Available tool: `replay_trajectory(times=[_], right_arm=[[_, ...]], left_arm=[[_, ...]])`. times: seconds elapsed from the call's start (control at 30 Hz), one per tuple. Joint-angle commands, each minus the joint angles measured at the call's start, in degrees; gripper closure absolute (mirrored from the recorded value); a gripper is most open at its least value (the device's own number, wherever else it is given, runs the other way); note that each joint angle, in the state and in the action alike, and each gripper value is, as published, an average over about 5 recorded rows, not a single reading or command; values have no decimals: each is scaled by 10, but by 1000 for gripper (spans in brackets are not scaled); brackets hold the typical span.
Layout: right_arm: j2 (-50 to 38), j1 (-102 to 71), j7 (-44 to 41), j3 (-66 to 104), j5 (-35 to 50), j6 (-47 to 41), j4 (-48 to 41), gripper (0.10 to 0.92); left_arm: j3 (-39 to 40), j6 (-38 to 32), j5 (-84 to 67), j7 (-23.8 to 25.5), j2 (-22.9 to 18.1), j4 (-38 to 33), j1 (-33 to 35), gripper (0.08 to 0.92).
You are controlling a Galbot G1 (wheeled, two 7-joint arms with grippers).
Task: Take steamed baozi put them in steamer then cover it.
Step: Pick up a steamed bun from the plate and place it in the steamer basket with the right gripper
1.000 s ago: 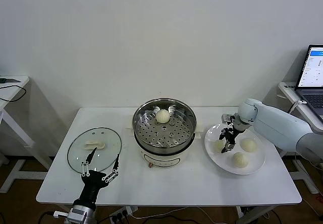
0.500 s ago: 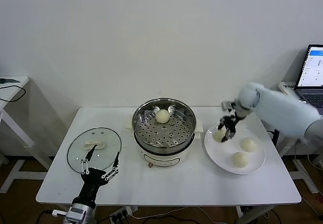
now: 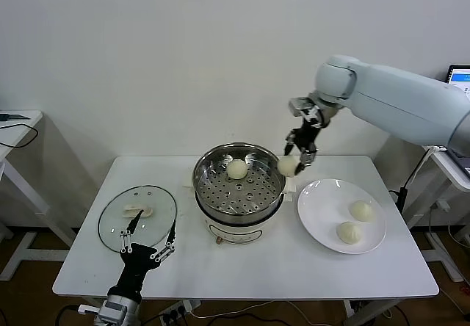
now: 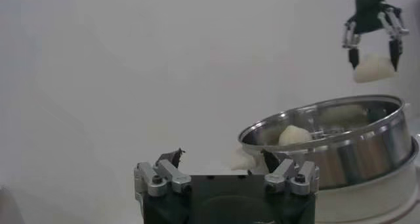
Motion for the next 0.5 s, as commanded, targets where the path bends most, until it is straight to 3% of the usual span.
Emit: replay_trajectory(times=[0.03,0.5], right_arm=[[126,-1,72,-41,76,-41,-2,381],[225,-88,129,-48,69,-53,-136,376]], left_arm=[[1,-3,-1,-1,0,6,-4,177],[-2,-11,0,2,-2,10,-3,177]])
